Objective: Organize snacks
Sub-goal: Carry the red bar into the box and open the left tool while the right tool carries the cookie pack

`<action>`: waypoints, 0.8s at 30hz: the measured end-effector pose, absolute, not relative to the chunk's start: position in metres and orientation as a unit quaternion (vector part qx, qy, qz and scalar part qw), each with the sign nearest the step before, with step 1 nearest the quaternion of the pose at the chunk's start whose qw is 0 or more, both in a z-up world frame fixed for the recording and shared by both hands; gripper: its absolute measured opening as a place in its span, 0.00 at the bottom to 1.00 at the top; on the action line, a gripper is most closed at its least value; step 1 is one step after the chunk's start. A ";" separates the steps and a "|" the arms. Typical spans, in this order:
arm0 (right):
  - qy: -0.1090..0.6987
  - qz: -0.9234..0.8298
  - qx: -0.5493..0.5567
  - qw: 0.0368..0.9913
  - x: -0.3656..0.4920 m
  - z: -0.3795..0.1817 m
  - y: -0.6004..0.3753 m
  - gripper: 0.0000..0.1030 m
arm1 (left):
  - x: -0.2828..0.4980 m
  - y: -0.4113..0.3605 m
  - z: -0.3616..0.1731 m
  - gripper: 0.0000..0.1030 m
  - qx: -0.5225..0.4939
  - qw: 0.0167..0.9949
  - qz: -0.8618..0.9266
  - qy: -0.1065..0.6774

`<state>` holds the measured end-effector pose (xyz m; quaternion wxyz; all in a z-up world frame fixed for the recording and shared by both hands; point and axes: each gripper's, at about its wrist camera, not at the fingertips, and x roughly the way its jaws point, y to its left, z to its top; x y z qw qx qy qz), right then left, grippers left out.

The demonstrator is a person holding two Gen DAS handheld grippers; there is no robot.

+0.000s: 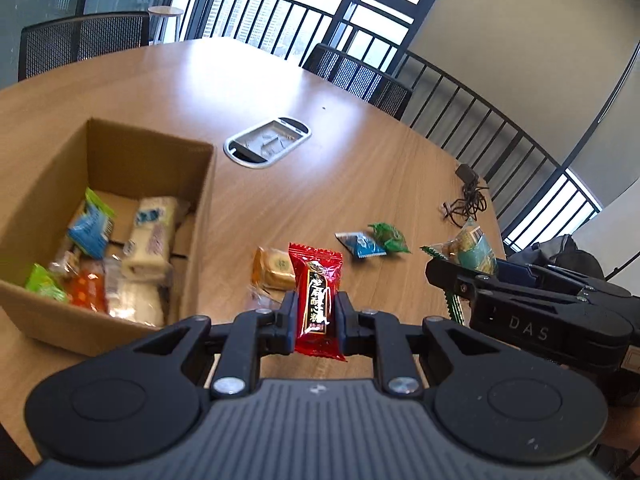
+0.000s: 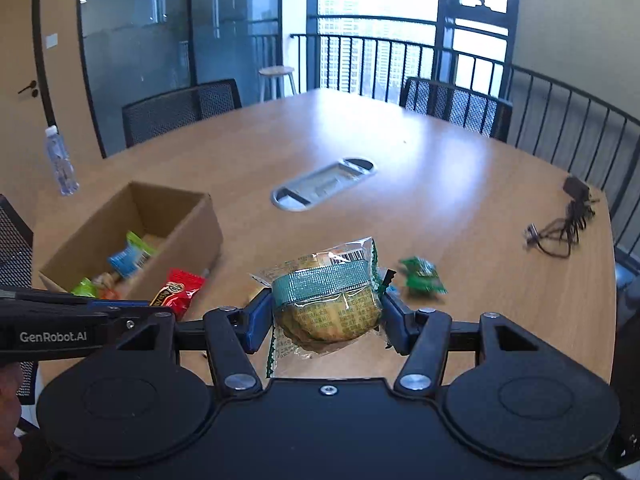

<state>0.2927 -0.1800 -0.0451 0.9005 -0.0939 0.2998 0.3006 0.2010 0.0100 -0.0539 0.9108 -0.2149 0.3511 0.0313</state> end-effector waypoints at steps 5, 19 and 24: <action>0.277 0.314 -0.090 0.904 0.278 -0.021 -0.164 0.54 | 0.186 0.036 -0.027 0.18 -0.201 0.919 0.034 0.337; 0.247 0.351 -0.095 0.898 0.260 0.009 -0.111 0.54 | 0.164 0.141 0.011 0.18 -0.200 0.930 0.080 0.299; 0.249 0.362 -0.088 0.894 0.260 0.010 -0.093 0.54 | 0.167 0.162 0.013 0.18 -0.193 0.930 0.088 0.301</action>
